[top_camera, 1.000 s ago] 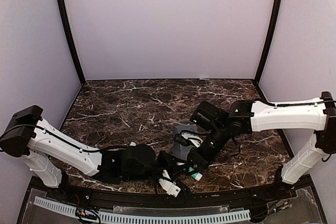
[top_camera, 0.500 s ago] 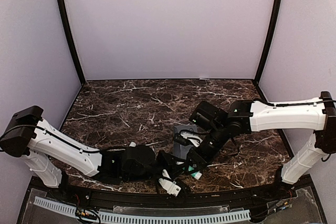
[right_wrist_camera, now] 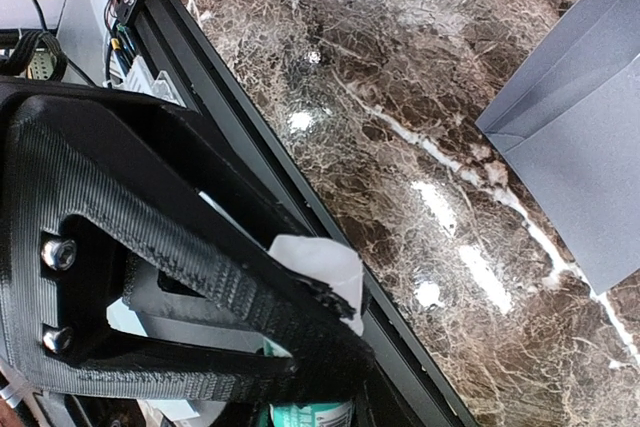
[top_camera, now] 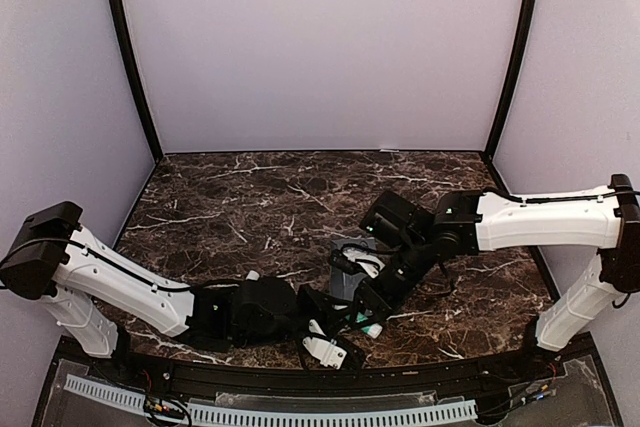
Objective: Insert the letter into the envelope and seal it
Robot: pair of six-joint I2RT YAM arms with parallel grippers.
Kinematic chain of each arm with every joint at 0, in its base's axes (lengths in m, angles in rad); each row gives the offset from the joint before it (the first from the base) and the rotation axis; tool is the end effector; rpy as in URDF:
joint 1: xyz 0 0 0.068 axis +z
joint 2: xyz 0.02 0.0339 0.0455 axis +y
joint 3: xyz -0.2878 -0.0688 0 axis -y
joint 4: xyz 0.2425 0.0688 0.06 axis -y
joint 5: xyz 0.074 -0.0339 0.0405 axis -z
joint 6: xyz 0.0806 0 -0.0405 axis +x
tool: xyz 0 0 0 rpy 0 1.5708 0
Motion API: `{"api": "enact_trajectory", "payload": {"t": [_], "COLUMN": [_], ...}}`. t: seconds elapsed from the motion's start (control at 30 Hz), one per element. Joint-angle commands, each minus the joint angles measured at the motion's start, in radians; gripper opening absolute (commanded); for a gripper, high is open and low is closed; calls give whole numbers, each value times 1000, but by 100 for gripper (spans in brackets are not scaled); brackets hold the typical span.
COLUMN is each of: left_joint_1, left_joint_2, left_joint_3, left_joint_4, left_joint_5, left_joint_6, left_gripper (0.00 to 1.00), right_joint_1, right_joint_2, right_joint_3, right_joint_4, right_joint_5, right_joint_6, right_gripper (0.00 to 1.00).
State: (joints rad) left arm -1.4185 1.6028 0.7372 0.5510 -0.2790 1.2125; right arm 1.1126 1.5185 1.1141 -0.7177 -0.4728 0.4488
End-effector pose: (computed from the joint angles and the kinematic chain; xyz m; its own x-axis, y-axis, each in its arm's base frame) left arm 0.0790 -0.3684 0.2085 0.8362 0.4862 -0.2537 0.3632 -0.1445 0.9204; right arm 0.1063 0.2985 0.2293 -0.7434 -0.6341 -0.2128 -0.6252 0.5458 0.5579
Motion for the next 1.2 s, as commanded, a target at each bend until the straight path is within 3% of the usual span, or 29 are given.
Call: {"api": "enact_trajectory", "payload": {"t": [0.0,0.13,0.23,0.3,0.37,0.43,0.6,0.73,0.93,1.07,1.17], "left_joint_1": [-5,-5,-5,-5,-4,-4,-5,-3,3,21,86], "left_joint_2": [-36,-35,-45,-59,-82,-109,-180,-220,-305,-420,-529], "left_joint_3": [-9,-7,-7,-14,-33,-54,-114,-129,-94,-136,-175], "left_joint_4": [12,20,25,41,77,115,315,447,339,275,223], "left_joint_5": [-20,-23,-27,-29,-26,-26,-116,-222,-305,-236,2], "left_joint_6": [-29,-32,-49,-65,-75,-86,-146,-320,-711,-987,-1153], "left_gripper": [0,4,17,39,75,83,91,98,95,92,89], "right_joint_1": [0,0,1,1,0,0,0,1,1,2,4], "right_joint_2": [-20,-27,-46,-71,-99,-129,-206,-253,-320,-356,-359], "right_joint_3": [11,0,-11,-16,-22,-29,-67,-122,-186,-282,-337], "right_joint_4": [29,50,62,73,92,116,252,462,792,1040,1226], "right_joint_5": [12,7,24,40,62,98,305,416,506,483,397], "right_joint_6": [11,13,20,23,32,41,71,42,-72,-137,-153], "right_gripper": [19,2,0,0,0,0,0,0,0,0,0]}}
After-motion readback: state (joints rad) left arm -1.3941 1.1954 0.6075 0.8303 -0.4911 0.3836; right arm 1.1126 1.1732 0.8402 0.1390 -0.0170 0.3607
